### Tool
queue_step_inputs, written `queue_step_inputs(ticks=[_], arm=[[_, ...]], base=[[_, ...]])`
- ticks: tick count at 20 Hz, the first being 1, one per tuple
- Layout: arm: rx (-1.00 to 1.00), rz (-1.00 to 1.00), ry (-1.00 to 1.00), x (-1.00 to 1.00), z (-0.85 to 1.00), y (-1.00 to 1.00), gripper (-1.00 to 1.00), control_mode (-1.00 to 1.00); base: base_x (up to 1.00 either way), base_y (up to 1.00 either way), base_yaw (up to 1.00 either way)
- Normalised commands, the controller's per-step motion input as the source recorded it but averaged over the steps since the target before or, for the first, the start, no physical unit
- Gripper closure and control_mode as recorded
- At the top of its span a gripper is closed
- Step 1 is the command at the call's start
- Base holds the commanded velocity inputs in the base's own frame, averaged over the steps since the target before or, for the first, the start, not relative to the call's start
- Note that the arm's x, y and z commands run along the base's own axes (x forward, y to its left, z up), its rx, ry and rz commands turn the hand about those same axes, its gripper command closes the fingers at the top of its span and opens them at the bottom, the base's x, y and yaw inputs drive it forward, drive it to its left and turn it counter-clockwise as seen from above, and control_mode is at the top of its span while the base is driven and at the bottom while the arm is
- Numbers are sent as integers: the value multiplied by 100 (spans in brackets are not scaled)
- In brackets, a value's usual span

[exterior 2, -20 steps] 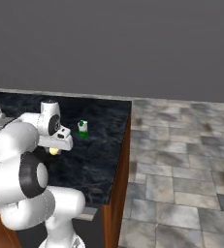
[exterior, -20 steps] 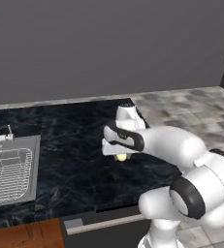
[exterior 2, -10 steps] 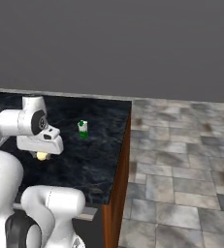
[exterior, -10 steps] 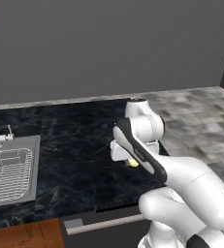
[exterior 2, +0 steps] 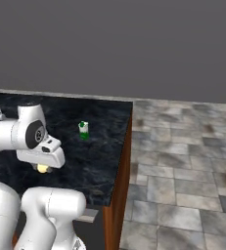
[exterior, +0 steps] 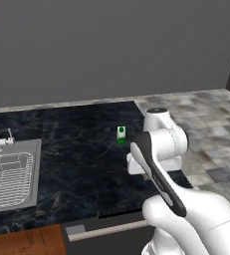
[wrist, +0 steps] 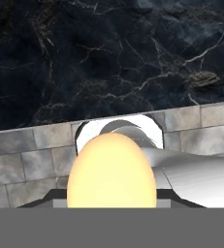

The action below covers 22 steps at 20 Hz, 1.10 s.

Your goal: Gather the eggs and milk located in the vicinity of the sink area and place them right next to the bowl.

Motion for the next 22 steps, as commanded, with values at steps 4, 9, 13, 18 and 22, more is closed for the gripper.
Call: queue_step_inputs(ticks=[4,9,13,18,22], arm=[[0,0,0,0,0,0,100,-100],[0,0,0,-2,0,0,100,-100],[0,0,0,-2,0,1,100,100],[0,0,0,0,0,0,100,100],[0,0,0,0,0,0,100,100]], base=[[0,0,0],[0,0,0],[-14,36,0],[-28,95,0],[-19,100,0]])
